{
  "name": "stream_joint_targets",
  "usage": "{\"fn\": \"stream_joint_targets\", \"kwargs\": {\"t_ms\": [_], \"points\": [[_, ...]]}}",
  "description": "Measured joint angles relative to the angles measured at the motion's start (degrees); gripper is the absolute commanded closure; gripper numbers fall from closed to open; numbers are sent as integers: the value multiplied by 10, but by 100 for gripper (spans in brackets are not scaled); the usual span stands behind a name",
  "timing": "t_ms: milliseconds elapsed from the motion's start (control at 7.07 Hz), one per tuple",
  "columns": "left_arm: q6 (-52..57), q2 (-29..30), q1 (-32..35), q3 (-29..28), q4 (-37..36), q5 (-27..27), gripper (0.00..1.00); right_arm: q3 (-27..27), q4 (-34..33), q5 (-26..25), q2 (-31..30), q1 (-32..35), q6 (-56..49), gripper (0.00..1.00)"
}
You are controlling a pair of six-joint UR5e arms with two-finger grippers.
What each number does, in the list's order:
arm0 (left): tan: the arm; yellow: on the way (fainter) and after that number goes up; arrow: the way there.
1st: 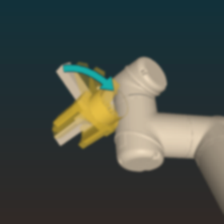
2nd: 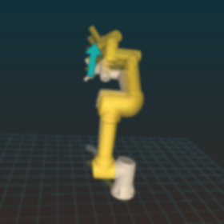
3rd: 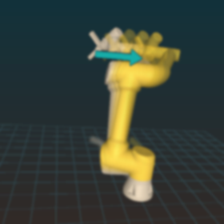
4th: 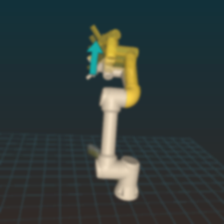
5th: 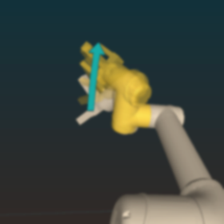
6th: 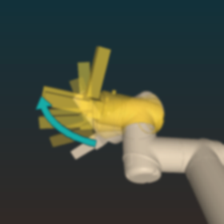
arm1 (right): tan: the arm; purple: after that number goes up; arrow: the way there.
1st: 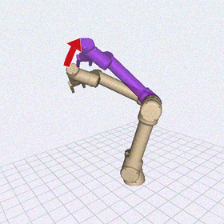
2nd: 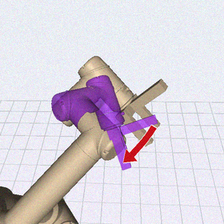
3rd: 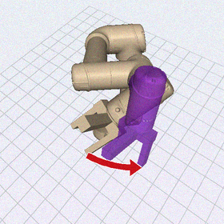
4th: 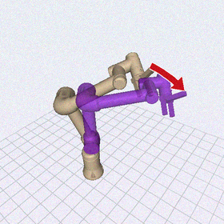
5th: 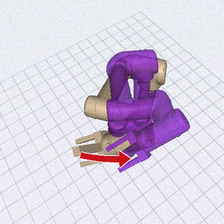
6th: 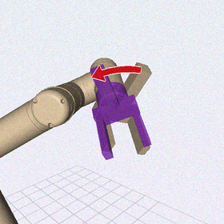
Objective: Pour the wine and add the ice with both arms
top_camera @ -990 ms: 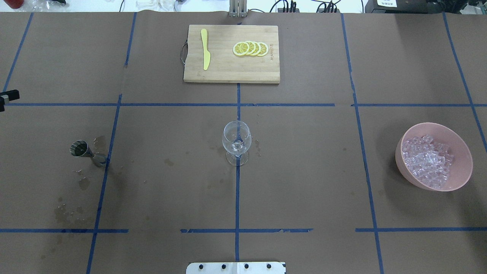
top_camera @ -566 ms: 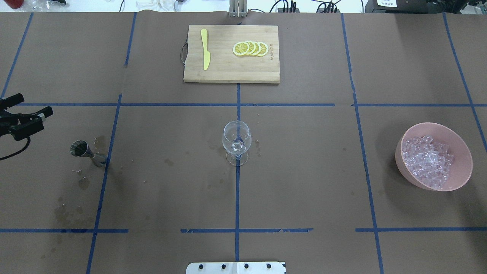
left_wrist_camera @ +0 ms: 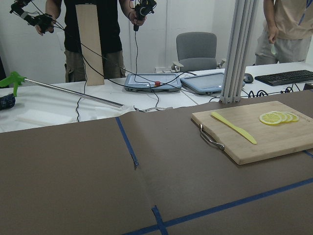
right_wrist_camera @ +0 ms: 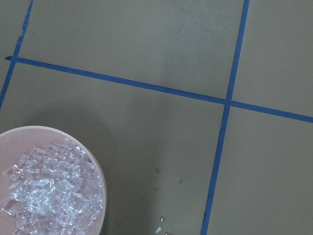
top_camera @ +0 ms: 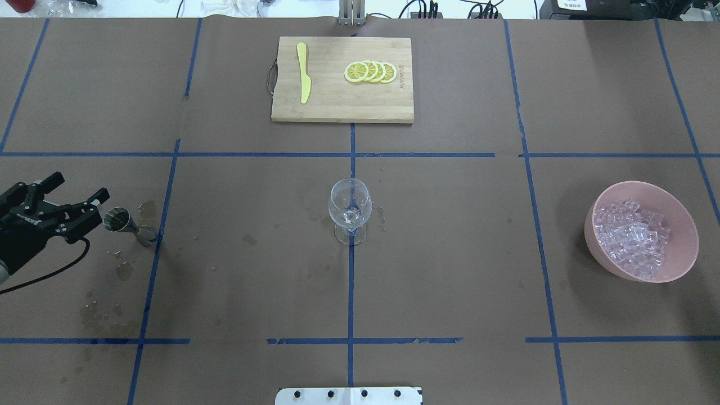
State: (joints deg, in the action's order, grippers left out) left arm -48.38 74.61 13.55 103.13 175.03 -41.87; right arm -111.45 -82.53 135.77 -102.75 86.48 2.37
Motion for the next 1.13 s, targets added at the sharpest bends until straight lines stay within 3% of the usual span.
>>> {"fn": "stream_joint_targets", "kwargs": {"t_ms": [283, 707, 849, 990, 1132], "points": [[-21, 27, -49, -45, 1, 70, 1, 0, 0, 0, 0, 0, 0, 0], [-44, 79, -65, -127, 2, 103, 3, 0, 0, 0, 0, 0, 0, 0], [-47, 86, -66, -142, 3, 104, 18, 0, 0, 0, 0, 0, 0, 0], [-48, 90, -66, -151, 3, 105, 41, -1, 0, 0, 0, 0, 0, 0], [-48, 93, -66, -156, 4, 104, 54, -1, 0, 0, 1, 0, 0, 0]]}}
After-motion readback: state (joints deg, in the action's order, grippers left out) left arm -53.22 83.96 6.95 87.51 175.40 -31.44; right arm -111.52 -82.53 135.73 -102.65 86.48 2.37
